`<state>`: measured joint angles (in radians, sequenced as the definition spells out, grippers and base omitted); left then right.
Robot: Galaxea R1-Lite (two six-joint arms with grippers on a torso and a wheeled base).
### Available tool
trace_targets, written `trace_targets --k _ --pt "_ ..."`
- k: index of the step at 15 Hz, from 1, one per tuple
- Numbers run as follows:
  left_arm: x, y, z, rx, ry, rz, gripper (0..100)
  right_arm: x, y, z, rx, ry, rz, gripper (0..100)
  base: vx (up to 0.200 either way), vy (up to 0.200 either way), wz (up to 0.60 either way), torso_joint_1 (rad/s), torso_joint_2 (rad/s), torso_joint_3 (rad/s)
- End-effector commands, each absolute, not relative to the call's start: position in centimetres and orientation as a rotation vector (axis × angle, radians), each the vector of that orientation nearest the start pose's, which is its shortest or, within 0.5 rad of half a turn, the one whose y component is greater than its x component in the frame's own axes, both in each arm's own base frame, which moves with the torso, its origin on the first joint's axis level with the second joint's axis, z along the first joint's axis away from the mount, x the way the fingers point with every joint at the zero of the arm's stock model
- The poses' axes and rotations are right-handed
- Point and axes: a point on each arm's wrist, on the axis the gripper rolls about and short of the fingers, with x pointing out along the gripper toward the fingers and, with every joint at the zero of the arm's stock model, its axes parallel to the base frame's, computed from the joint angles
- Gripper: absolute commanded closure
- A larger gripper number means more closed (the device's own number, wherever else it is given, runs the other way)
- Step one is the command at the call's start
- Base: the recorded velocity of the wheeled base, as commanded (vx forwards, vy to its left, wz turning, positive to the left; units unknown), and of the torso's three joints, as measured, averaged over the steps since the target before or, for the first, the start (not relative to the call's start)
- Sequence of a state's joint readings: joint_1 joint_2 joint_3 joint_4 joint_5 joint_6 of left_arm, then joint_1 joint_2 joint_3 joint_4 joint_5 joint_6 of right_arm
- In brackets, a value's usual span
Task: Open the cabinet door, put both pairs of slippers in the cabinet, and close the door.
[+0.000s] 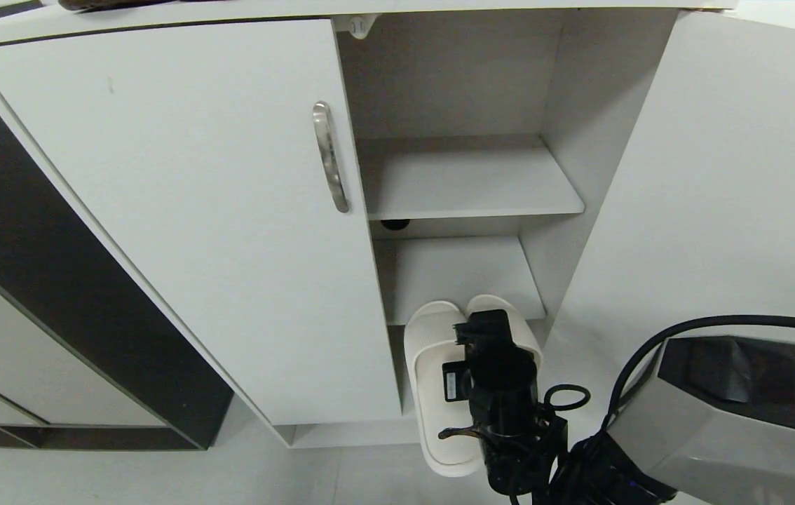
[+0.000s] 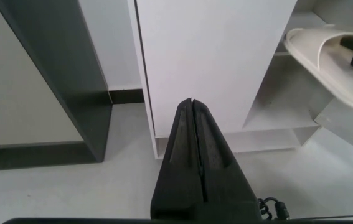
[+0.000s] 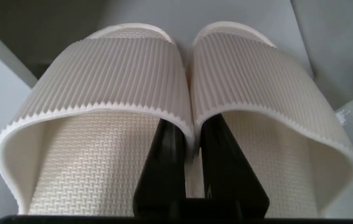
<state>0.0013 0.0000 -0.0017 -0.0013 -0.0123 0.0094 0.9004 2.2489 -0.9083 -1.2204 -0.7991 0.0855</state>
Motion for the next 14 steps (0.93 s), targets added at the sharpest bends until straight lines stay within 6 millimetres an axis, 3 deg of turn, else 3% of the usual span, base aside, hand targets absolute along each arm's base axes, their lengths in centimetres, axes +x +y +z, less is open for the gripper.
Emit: trace_targets --k 1,4,7,14 --pt "-2.3 0.0 7.6 0.009 -0.003 -0.011 100 26.2 30.0 6.3 -0.02 0.093 0.09 100 0.0 0.0 0.0 0.0 0.0 0.0" --pt "-2.3 0.0 7.6 0.011 -0.003 -0.011 100 26.2 29.8 6.7 -0.016 0.06 0.089 100 0.0 0.0 0.0 0.0 0.0 0.0" --pt "-2.3 0.0 7.6 0.006 -0.002 -0.011 100 26.3 29.6 5.8 -0.033 0.069 0.084 100 0.0 0.0 0.0 0.0 0.0 0.0" --pt "-2.3 0.0 7.6 0.008 -0.003 -0.012 100 26.5 29.7 5.4 -0.027 0.064 0.08 100 0.2 0.0 0.0 0.001 0.01 0.001"
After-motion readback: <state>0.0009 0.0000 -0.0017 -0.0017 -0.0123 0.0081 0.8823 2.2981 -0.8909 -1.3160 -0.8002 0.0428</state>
